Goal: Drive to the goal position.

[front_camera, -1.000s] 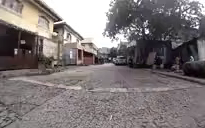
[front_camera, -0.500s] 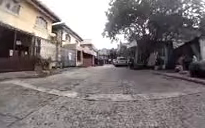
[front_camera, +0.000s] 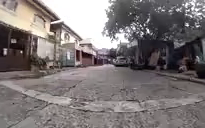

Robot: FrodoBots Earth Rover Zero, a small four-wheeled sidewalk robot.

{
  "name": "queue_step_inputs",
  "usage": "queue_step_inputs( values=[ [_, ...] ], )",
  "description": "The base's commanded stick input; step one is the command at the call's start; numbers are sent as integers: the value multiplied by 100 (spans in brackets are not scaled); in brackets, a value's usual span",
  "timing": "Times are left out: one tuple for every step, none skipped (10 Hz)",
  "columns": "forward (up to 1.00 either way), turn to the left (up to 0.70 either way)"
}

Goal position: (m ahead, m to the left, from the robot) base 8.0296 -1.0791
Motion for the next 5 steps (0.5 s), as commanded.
queue_step_inputs(
  values=[
    [70, 0],
    [70, 0],
    [70, 0],
    [70, 0],
    [70, 0]
  ],
)
